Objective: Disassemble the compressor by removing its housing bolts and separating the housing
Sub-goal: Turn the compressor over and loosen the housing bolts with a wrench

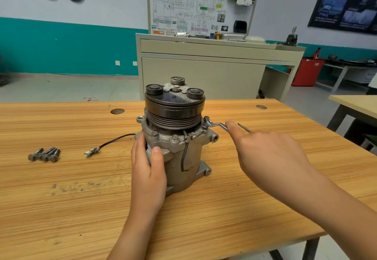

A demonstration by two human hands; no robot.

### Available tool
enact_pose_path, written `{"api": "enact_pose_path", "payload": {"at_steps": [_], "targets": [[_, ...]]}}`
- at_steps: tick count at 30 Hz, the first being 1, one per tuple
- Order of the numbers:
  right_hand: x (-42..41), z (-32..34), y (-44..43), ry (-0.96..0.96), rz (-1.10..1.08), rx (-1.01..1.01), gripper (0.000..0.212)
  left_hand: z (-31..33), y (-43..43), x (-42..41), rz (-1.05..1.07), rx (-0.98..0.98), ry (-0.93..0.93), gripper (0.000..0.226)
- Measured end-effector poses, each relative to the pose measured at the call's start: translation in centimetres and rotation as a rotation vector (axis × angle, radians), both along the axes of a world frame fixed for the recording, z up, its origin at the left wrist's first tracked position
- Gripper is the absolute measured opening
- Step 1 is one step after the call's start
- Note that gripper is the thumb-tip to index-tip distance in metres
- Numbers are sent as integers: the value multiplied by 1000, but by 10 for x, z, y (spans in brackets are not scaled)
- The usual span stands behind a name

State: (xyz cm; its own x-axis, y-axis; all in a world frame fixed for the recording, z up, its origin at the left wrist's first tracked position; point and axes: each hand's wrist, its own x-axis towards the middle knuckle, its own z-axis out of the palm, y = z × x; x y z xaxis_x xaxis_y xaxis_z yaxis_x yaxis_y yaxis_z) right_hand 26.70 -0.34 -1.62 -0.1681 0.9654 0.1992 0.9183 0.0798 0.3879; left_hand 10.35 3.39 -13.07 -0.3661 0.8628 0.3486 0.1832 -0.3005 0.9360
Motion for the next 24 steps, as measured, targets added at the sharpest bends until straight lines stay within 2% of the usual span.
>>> {"api": "enact_pose_path", "payload": {"at_steps": [5, 16, 18, 20, 24], "targets": [[-21, 12, -4, -141, 23, -68, 71, 0, 0, 0, -6, 6, -3, 70], [-28, 21, -7, -327, 44, -220, 55, 0, 0, 2, 5, 28, -25, 65], [-35, 18, -12, -362, 30, -200, 59, -1, 1, 2, 6, 18, -30, 66], [-39, 17, -17, -434, 34, -199, 75, -1, 1, 2, 5, 21, -29, 65], [-44, 20, -19, -586, -14, -252, 74, 0, 0, 2, 1, 28, -34, 64]]}}
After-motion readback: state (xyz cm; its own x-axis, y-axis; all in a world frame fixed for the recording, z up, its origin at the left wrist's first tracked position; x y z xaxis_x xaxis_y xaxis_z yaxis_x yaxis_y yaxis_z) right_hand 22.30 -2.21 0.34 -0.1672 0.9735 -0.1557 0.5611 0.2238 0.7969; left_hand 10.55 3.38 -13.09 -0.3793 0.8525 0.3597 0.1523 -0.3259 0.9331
